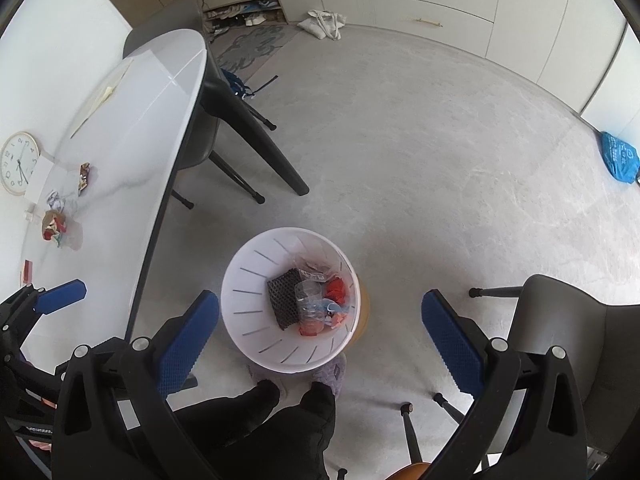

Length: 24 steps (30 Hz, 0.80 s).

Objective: Collect trash
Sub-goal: 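Move the left tool back to the brown cardboard and grasp it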

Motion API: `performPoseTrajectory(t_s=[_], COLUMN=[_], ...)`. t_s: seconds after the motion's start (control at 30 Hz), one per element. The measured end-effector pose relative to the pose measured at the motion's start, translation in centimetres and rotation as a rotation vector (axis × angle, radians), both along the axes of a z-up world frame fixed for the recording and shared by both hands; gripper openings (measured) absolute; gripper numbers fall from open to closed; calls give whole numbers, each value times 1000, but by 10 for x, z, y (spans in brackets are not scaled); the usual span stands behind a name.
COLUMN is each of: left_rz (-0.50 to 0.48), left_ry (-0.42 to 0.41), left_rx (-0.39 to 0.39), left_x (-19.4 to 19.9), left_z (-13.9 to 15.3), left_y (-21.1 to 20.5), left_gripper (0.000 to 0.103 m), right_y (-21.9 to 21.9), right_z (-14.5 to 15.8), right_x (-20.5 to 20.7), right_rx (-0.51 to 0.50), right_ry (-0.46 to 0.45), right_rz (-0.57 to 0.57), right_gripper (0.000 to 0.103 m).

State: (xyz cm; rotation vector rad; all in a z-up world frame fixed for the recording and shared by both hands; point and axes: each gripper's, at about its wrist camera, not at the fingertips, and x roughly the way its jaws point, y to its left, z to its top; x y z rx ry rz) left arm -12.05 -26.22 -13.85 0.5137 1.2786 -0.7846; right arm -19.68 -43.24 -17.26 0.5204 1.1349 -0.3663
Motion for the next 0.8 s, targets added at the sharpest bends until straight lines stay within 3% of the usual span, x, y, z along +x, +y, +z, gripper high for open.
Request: performPoseTrajectory(t_s=[0.2, 0.43, 0.7, 0.8], left_rz=[91, 356, 712, 782], left_ry=[-44, -141, -118, -113], left_rx=[-27, -31, -6, 12], left_x=[28, 96, 193, 226], left_z=[20, 47, 43, 35], left_y=[31, 116, 226, 255], left_gripper=[94, 94, 94, 94], right_y=[20, 71, 136, 160], right_z=[17, 36, 46, 45], right_x=[27, 93, 166, 190], right_rx=[4, 9, 41, 45], right_ry=[-54, -116, -145, -139], right_rz=[50, 188, 330, 379], right_gripper=[100, 101, 101, 101])
